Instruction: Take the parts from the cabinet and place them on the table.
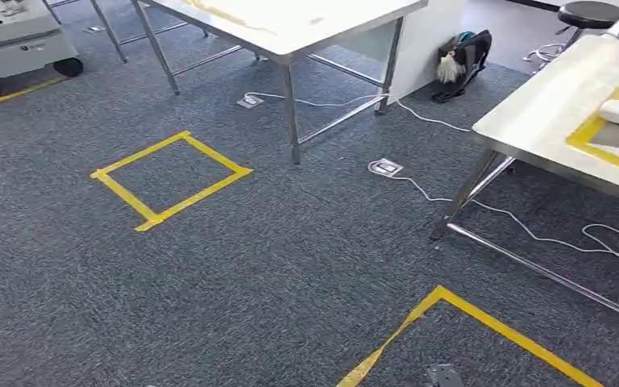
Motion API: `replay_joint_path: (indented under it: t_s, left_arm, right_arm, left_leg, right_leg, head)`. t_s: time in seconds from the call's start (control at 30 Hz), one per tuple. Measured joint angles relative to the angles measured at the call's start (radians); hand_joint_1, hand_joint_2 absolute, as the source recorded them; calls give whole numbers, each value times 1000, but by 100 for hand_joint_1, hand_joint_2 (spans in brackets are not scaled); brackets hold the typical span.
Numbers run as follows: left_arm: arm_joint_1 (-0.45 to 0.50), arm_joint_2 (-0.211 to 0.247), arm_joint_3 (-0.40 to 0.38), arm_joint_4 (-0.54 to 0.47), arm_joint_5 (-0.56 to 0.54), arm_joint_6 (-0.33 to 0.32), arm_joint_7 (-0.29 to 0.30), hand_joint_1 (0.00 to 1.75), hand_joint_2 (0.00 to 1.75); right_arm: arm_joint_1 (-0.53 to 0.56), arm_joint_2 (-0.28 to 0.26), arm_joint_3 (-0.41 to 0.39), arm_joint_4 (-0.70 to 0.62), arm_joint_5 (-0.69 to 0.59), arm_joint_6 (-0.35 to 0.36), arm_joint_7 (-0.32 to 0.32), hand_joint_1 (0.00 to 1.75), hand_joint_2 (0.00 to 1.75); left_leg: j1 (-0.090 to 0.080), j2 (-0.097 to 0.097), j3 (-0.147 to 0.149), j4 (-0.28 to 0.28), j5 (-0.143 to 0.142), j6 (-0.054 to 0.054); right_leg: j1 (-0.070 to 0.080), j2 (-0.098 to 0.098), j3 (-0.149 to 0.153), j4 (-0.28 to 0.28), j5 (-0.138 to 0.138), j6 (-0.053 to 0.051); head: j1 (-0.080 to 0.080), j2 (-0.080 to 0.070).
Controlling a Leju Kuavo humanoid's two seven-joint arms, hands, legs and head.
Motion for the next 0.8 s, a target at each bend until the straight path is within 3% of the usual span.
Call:
replay_joint_path:
  t_s: [0.03,0.07,0.1,0.13,0.17,0.2,0.23,0.27,0.3,0.33,0.37,0.4,0.5,0.53,0.57,0.6,0.63,0.67,0.7,0.73,0.8]
  left_arm:
    - [1,-2,0,0,0,0,0,0,0]
    - [-1,-3,0,0,0,-1,0,0,0]
    - [-5,-3,0,0,0,-1,0,0,0]
    - [-6,-4,0,0,0,-1,0,0,0]
    - [-6,-4,0,0,0,-1,0,0,0]
    - [-4,-4,0,0,0,-1,0,0,0]
    - [-2,-3,0,0,0,-1,0,0,0]
    - [-2,-3,0,0,0,-1,0,0,0]
    - [-3,-3,0,0,0,-1,0,0,0]
    - [-7,-3,0,0,0,-1,0,0,0]
    - [-12,-4,0,0,0,-1,0,0,0]
    - [-12,-4,0,0,0,0,0,0,0]
    - [-5,-4,0,0,0,-1,0,0,0]
    - [-5,-5,1,1,0,-1,0,0,0]
    - [-3,-3,1,0,0,0,0,0,0]
    - [-5,-2,1,0,0,1,2,0,0]
    - [-8,-2,1,1,0,1,2,0,0]
    - [-9,-3,1,1,0,0,2,0,0]
    - [-8,-4,1,1,0,0,2,0,0]
    - [-6,-4,1,1,-1,-2,2,0,0]
    - [-5,-3,1,1,-1,-3,2,0,0]
  right_arm:
    - [-2,0,0,0,0,1,-3,0,0]
    - [-2,0,0,0,0,1,-4,0,0]
    - [1,0,0,0,0,1,-5,0,0]
    - [4,0,0,0,0,1,-5,0,0]
    - [5,0,0,0,0,1,-5,0,0]
    - [5,0,0,0,0,0,-5,0,0]
    - [4,0,0,0,0,0,-5,0,0]
    - [3,0,0,0,0,0,-5,0,0]
    - [2,0,0,0,0,0,-5,0,0]
    - [2,0,0,0,0,0,-5,0,0]
    - [2,0,0,0,0,0,-5,0,0]
    - [2,0,0,0,0,0,-5,0,0]
    - [-4,0,0,0,0,0,-5,0,0]
    - [-5,0,0,0,0,1,-5,0,0]
    - [-5,0,0,0,0,0,-6,0,0]
    - [-3,0,0,0,-1,0,-6,0,0]
    - [-1,0,0,0,-1,0,-6,0,0]
    - [3,0,0,1,0,1,-5,0,0]
    - [6,0,0,1,-1,0,-5,0,0]
    - [8,0,0,1,-1,0,-5,0,0]
    - [8,0,0,1,-1,0,-5,0,0]
  left_leg:
    - [-9,60,-14,31,-25,-3]
    - [-9,102,-48,98,-67,-8]
    - [-8,123,-93,188,-111,-11]
    - [-6,132,-136,275,-144,-14]
    - [-4,134,-156,316,-151,-16]
    - [-2,135,-150,308,-135,-18]
    - [0,138,-125,260,-102,-19]
    - [1,149,-77,175,-59,-19]
    - [1,186,-18,75,-22,-19]
    - [-2,243,22,12,-20,-23]
    - [-2,225,21,1,-23,-10]
    - [-4,213,20,1,-23,-3]
    - [-10,185,18,0,-25,11]
    - [-2,174,22,-4,-19,21]
    - [-1,166,22,-4,-18,24]
    - [-2,156,21,-4,-16,32]
    - [-4,139,18,-4,-15,36]
    - [-5,125,17,-4,-16,37]
    - [-7,109,17,-3,-16,37]
    - [-8,92,18,-3,-16,37]
    - [-8,60,21,-3,-15,36]
  right_leg:
    - [2,-10,2,-3,0,-5]
    - [4,-25,2,-3,0,-8]
    - [6,-43,1,-3,-2,-10]
    - [8,-62,1,-3,-3,-12]
    - [8,-78,1,-3,-4,-13]
    - [8,-92,2,-3,-5,-12]
    - [7,-106,3,-3,-6,-10]
    - [6,-119,6,-3,-8,-6]
    - [5,-131,11,-3,-12,-1]
    - [13,-142,13,-1,-17,7]
    - [17,-150,6,3,-26,14]
    - [17,-160,12,-2,-26,18]
    - [13,-186,37,-10,-28,30]
    - [7,-174,31,-5,-34,38]
    - [7,-108,21,25,-59,42]
    - [6,-70,-7,90,-97,42]
    - [7,-51,-55,189,-143,42]
    - [8,-44,-97,268,-172,41]
    - [9,-42,-130,325,-183,38]
    - [9,-42,-140,327,-166,35]
    - [10,-33,-92,199,-76,28]
  head:
    - [-5,0]
    - [-9,0]
    - [-9,0]
    - [-8,0]
    - [-8,0]
    - [-9,0]
    - [-9,0]
    - [-9,0]
    - [-9,0]
    - [-10,0]
    - [-11,0]
    - [-1,0]
    - [-1,0]
    - [-2,0]
    - [5,0]
    - [7,0]
    - [6,0]
    - [8,0]
    - [9,0]
    - [10,0]
    - [9,0]
